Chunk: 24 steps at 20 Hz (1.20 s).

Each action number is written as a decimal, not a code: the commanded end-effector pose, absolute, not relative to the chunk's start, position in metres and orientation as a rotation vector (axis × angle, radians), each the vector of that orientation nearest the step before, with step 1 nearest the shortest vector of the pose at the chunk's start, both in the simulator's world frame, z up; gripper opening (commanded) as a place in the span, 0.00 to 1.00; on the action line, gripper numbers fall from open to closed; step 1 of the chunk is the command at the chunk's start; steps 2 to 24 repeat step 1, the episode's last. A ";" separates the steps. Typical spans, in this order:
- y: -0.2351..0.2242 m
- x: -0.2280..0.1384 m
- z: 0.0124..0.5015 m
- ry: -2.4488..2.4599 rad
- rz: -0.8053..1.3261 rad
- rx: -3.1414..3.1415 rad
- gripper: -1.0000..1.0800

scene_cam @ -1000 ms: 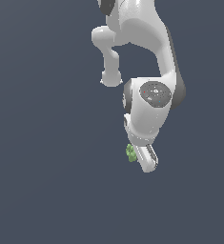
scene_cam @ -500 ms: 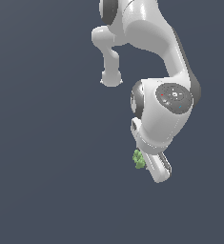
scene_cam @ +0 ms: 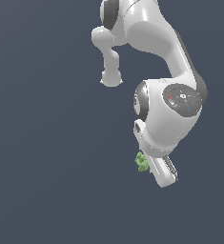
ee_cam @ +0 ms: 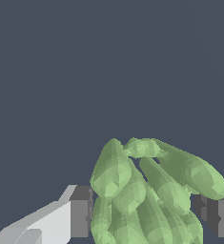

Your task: Pick up the object and move it to a goal position.

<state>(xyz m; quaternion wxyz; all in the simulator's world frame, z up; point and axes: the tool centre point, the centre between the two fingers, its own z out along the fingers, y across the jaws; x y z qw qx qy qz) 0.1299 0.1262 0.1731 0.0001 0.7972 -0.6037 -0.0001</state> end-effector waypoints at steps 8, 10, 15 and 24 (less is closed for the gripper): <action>0.127 0.131 0.174 -1.897 0.000 2.504 0.00; 0.127 0.131 0.174 -1.897 0.000 2.504 0.00; 0.127 0.131 0.174 -1.897 0.000 2.504 0.00; 0.127 0.131 0.174 -1.897 0.000 2.504 0.00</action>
